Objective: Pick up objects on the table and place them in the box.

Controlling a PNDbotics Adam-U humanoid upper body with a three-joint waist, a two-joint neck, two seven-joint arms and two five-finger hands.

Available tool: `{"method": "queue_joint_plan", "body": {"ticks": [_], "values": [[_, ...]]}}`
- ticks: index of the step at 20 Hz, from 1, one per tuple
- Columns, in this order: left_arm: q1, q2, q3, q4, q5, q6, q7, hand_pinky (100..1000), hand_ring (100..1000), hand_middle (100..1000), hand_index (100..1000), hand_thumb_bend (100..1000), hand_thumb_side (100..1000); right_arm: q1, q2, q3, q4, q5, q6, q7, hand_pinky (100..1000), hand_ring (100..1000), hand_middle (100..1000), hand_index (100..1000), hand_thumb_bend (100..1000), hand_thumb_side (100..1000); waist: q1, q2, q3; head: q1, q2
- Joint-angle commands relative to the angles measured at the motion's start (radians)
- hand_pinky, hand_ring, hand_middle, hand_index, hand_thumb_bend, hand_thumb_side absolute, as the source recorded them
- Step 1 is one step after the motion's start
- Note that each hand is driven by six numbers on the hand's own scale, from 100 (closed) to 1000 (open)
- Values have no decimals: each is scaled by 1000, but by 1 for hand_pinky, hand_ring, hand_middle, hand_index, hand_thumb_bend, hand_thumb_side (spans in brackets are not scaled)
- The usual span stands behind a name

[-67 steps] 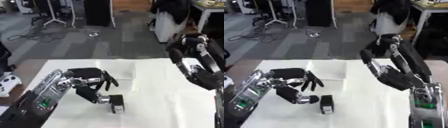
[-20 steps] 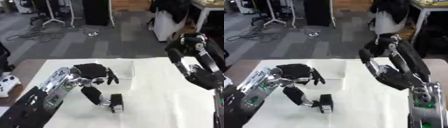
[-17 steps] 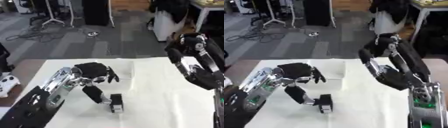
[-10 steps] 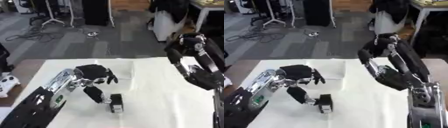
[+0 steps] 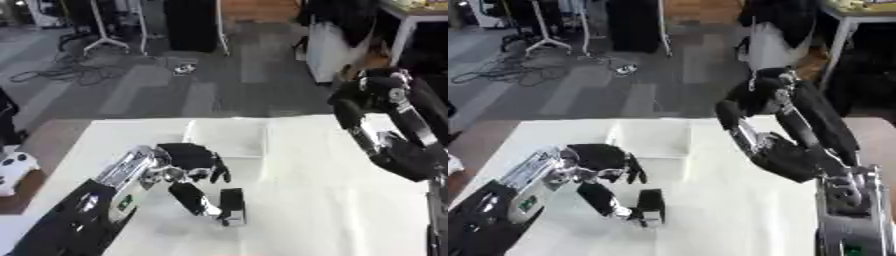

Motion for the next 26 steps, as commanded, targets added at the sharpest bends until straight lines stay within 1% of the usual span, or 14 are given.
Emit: {"method": "queue_joint_plan", "body": {"ticks": [1,2,3,4,5,7,9,12,18,26], "values": [[-25,7,0,6,-23,-11,-11,288,473,608,835,340,883,-10,5,3,-22,-3,-1,3,420,422,439,607,322,1000,0,-10,0,14,-7],[-27,7,-1,10,-30,-16,-12,288,481,615,838,355,869,-10,5,4,-22,-3,-1,4,420,423,440,607,322,1000,0,-10,-1,15,-6],[-28,7,-3,13,-37,-20,-14,289,481,616,835,350,876,-10,5,4,-22,-3,-1,5,420,423,440,607,327,1000,0,-10,-1,15,-6],[-28,6,-3,16,-43,-23,-15,299,487,625,855,378,865,-10,5,4,-22,-3,-1,5,420,423,440,607,321,1000,0,-10,-1,15,-6],[-28,5,-3,18,-50,-26,-16,296,485,623,854,371,864,-10,5,4,-23,-3,-1,5,420,423,440,607,321,1000,0,-9,-1,15,-6],[-29,4,-2,19,-63,-31,-18,321,498,633,855,394,874,-10,4,4,-23,-3,-1,6,420,423,440,607,321,1000,0,-9,-1,18,-7],[-30,3,-1,18,-79,-36,-16,323,499,634,855,395,875,-11,4,4,-22,-3,-2,7,420,423,440,607,321,1000,0,-8,-2,21,-7],[-30,0,0,21,-94,-40,-12,328,506,638,857,385,899,-11,4,4,-23,-3,-1,7,420,423,440,607,321,1000,0,-7,-2,24,-6],[-24,-10,8,32,-101,-34,-2,326,506,636,857,373,905,-11,5,3,-24,-3,-1,7,420,423,440,607,321,1000,-1,-6,-3,16,-6],[-40,-31,18,77,-117,-27,12,330,510,637,870,368,908,-11,8,5,-25,-5,-3,9,420,423,440,607,321,1000,-2,-5,-7,17,-14]]}}
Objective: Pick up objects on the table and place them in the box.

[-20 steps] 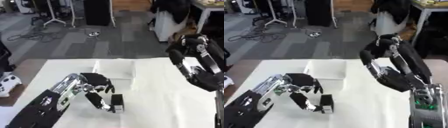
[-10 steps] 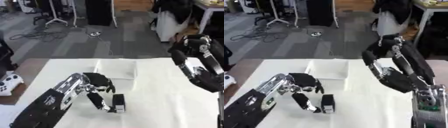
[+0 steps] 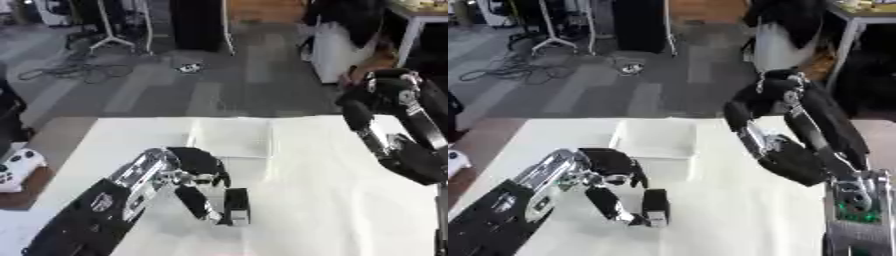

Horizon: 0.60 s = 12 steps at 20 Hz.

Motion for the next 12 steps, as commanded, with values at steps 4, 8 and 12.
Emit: {"method": "queue_joint_plan", "body": {"ticks": [4,8,12], "values": [[-42,-5,21,31,-8,-4,0,335,513,637,871,368,909,-11,6,6,-22,-5,-2,4,420,423,440,607,321,1000,-2,-7,-2,2,-8],[-57,-10,23,52,-3,-12,-14,343,517,639,870,369,908,-11,7,7,-22,-5,-3,5,420,423,440,607,322,1000,-2,-7,-2,7,-6],[-66,-16,22,65,-5,-19,-23,349,521,642,871,370,907,-12,8,8,-21,-6,-4,6,421,423,440,607,321,1000,-2,-7,-3,9,-6]]}}
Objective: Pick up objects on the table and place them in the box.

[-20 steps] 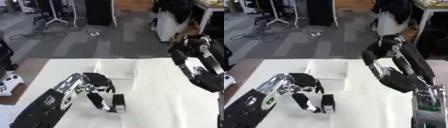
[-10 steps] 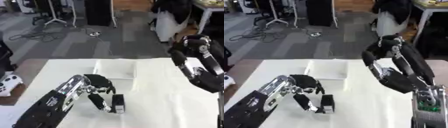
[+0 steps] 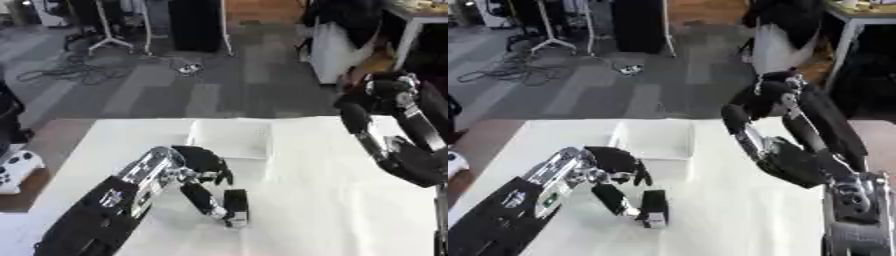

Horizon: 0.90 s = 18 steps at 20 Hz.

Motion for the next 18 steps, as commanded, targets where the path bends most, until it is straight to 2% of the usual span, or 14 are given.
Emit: {"method": "queue_joint_plan", "body": {"ticks": [1,18], "values": [[-27,4,14,0,-1,-5,-6,352,522,644,871,369,907,-11,8,3,-21,-5,-1,2,421,423,440,607,322,1000,-2,-8,-2,9,-6],[-59,-30,38,133,-65,-20,37,384,532,650,868,365,925,-11,17,8,-28,-7,-2,10,421,423,440,607,321,1000,0,-8,-10,16,-10]]}}
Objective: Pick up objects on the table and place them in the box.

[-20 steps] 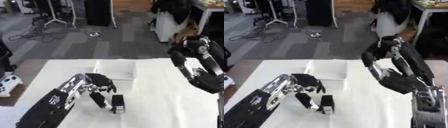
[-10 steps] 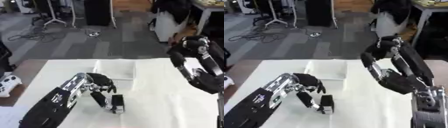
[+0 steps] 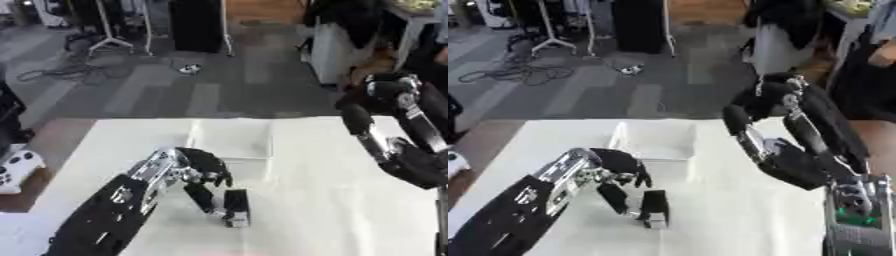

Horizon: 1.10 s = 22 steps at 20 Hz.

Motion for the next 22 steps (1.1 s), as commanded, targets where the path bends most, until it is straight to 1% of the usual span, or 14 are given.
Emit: {"method": "queue_joint_plan", "body": {"ticks": [1,6,15,22], "values": [[-27,2,17,9,-12,-3,9,387,532,650,869,365,926,-11,9,3,-27,-7,1,3,421,423,440,607,321,1000,0,-8,-2,8,-9],[-28,-6,22,44,-21,-14,12,391,532,649,872,363,927,-11,11,4,-29,-7,0,5,421,423,440,607,321,1000,0,-7,-5,7,-8],[-23,-17,22,68,-24,-29,41,385,529,646,874,358,929,-12,14,5,-32,-7,1,6,421,423,440,607,321,1000,0,-5,-8,5,-8],[-22,-23,24,85,-26,-35,64,385,529,655,904,357,927,-12,16,6,-34,-8,1,7,421,423,440,607,320,1000,-1,-4,-10,0,-17]]}}
